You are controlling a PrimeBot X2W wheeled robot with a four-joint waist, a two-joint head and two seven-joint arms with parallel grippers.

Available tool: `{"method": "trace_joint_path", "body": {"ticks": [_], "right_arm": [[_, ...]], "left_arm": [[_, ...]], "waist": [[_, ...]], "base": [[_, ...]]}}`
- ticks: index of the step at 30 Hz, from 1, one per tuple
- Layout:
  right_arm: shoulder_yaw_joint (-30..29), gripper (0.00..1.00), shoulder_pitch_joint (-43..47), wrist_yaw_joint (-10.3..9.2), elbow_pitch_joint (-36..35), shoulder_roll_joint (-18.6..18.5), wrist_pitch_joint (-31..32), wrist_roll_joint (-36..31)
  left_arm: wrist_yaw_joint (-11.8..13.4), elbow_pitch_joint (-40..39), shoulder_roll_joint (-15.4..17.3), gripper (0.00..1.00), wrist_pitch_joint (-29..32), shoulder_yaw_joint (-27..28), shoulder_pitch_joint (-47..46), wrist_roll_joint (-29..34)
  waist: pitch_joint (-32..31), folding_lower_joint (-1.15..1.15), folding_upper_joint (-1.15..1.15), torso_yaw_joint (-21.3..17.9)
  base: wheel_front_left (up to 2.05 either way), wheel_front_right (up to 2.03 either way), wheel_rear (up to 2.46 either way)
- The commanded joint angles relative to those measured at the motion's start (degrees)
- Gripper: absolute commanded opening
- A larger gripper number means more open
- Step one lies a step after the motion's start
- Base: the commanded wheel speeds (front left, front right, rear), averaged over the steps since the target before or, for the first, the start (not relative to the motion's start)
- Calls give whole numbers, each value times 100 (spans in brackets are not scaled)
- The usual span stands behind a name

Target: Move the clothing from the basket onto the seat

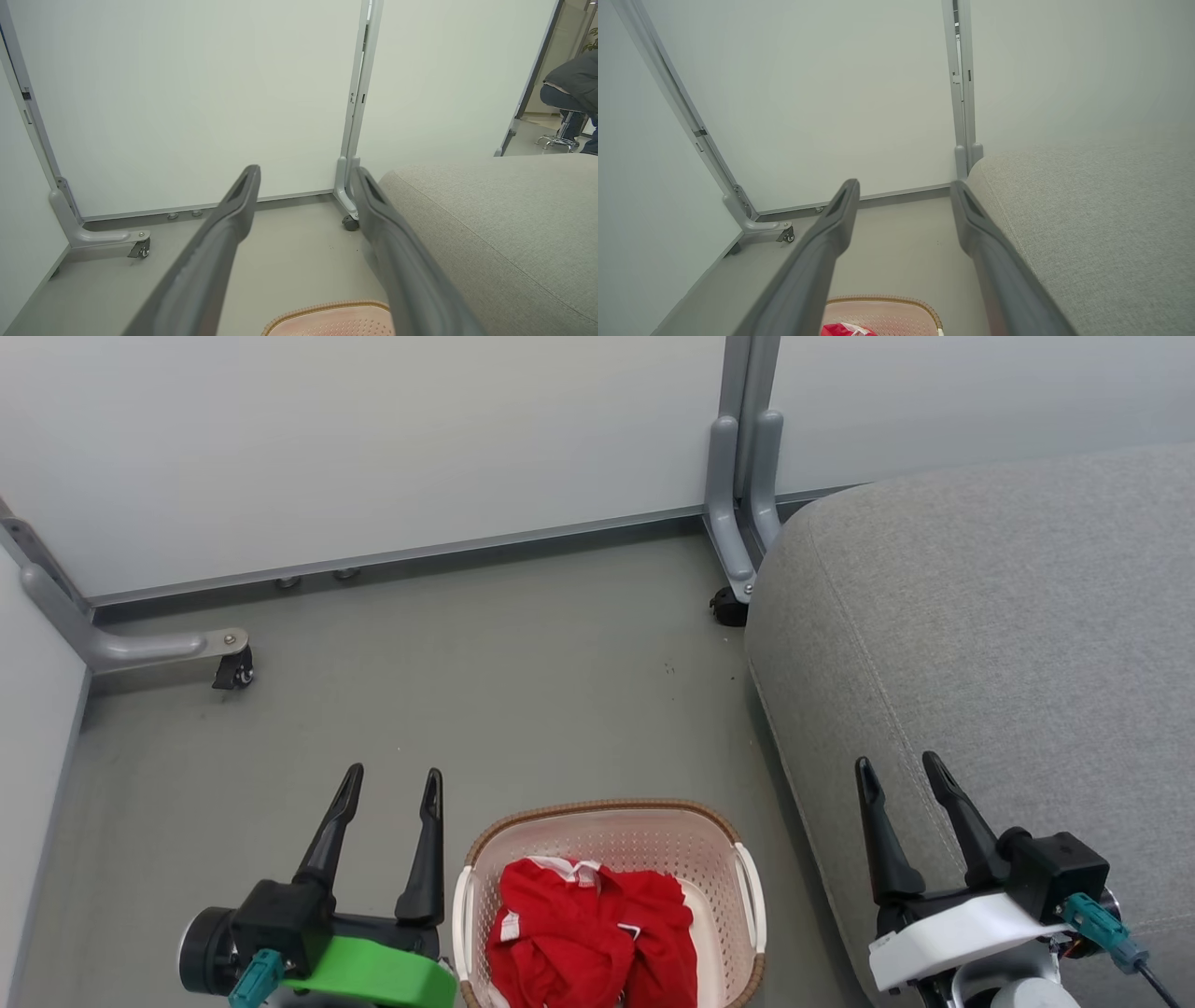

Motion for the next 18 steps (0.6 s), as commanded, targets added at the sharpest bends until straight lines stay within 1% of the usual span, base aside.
{"method": "trace_joint_path", "body": {"ticks": [1, 18], "right_arm": [[18, 100, 68, 2, -58, -29, -49, -149], [105, 100, 192, 1, -28, -33, -232, -863]], "left_arm": [[38, -50, 37, 100, -45, -32, 67, 162], [-229, 155, -69, 100, -226, -43, 202, 736]], "waist": [[-6, 0, 0, 0], [-50, 0, 0, 18]], "base": [[0, 0, 0], [0, 0, 0]]}}
